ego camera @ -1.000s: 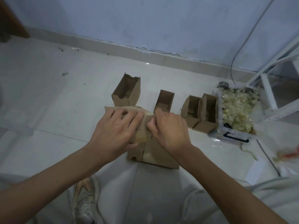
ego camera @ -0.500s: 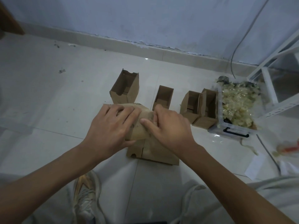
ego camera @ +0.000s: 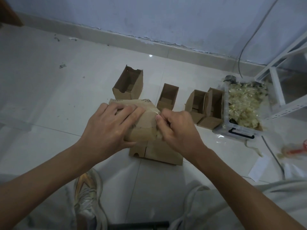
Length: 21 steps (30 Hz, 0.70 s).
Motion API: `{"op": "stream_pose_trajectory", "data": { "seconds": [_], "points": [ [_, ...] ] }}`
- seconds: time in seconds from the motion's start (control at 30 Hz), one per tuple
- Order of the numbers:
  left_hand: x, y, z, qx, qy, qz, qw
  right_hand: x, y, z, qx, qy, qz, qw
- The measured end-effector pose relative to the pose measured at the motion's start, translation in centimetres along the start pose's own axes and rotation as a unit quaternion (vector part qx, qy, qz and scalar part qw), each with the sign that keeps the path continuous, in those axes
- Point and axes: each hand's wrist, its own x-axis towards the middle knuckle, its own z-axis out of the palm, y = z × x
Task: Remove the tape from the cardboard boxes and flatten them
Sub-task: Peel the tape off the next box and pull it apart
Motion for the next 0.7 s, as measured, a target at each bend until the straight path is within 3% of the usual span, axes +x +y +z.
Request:
{"op": "stream_pose_trajectory", "data": {
  "seconds": [0.27, 0.37, 0.43, 0.53, 0.7],
  "points": [
    [0.7, 0.7, -0.7, 0.006, 0.007, -0.003, 1.0, -0.2, -0.1, 0.4, -0.023, 0.104, 0.043, 0.993],
    [0.8, 0.8, -1.1, -0.108, -0.036, -0.06, 0.992, 0.2, 0.3, -0.2, -0.04, 0.081, 0.013, 0.996],
    [1.8, 0.0, -1.3, -0.261, -0.094, -0.177, 0.944, 0.4, 0.4, -0.7, -0.043, 0.074, -0.021, 0.996],
    [3.7, -1.6, -1.1, -0.466, -0.205, -0.279, 0.814, 0.2, 0.2, -0.7, -0.074, 0.115, -0.102, 0.985],
    [3.9, -1.0, -0.4, -0.483, -0.249, -0.265, 0.797, -0.2, -0.5, -0.4, -0.117, 0.12, -0.149, 0.975]
  ]
}}
